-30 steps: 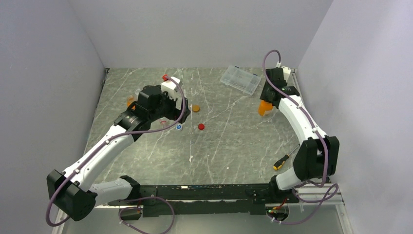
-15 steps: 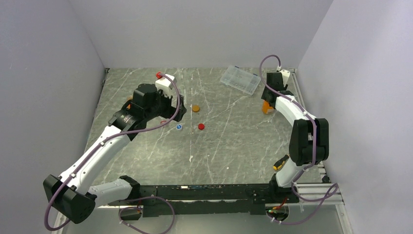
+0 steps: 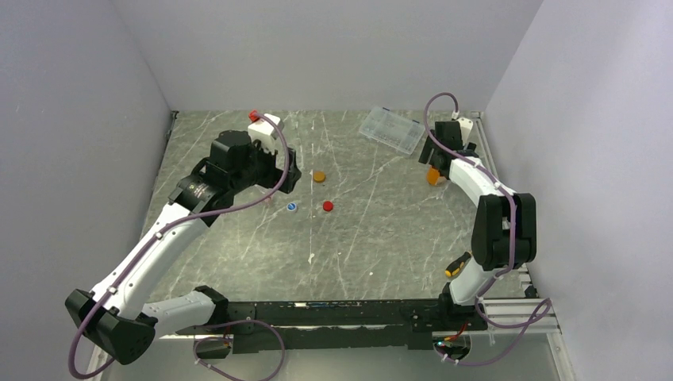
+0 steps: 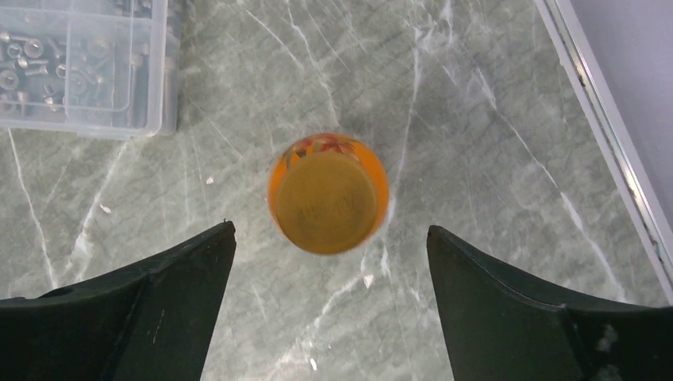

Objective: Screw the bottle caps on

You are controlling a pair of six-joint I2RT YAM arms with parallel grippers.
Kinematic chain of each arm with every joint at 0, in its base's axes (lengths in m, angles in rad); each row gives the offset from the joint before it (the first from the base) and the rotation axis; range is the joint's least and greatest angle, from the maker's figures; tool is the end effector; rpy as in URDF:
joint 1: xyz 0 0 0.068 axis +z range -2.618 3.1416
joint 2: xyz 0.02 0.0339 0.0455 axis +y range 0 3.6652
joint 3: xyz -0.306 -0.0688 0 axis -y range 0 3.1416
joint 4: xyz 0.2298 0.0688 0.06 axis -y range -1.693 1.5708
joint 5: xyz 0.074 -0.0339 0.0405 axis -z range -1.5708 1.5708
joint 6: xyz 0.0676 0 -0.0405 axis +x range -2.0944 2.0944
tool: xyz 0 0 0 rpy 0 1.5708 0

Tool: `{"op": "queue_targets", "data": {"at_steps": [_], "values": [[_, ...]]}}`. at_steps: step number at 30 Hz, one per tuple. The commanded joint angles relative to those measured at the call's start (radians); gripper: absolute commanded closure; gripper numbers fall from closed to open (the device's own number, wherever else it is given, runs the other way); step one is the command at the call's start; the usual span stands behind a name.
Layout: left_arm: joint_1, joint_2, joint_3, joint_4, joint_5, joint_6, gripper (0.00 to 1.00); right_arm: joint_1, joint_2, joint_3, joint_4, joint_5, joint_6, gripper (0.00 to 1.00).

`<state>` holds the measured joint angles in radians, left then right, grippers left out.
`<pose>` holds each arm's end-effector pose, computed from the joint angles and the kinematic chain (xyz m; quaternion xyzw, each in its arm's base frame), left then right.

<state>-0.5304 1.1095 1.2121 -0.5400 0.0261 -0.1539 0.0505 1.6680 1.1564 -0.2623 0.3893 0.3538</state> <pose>0.2014 -0.1201 0.4108 0.1648 0.8274 -0.1905 0.5020 0.3779 -0.0066 0.2624 0.2108 0.8825 -0.0982 0.4087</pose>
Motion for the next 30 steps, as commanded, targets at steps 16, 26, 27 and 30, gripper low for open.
{"op": "queue_targets", "data": {"at_steps": [16, 26, 27, 30], "values": [[0.223, 0.028, 0.145, -0.19, -0.362, -0.104, 0.04, 0.285, -0.229, 0.179, -0.29, -0.202, 0.117, 0.01], [0.404, 0.136, 0.095, 0.007, -0.257, -0.073, 0.2, 0.469, -0.15, 0.205, -0.258, -0.236, 0.124, 0.04], [0.419, 0.149, 0.086, 0.046, -0.244, -0.074, 0.23, 0.474, -0.149, 0.202, -0.254, -0.24, 0.123, 0.05], [0.441, 0.198, 0.087, 0.102, -0.218, -0.069, 0.32, 0.487, -0.149, 0.196, -0.252, -0.243, 0.125, 0.05]]}}
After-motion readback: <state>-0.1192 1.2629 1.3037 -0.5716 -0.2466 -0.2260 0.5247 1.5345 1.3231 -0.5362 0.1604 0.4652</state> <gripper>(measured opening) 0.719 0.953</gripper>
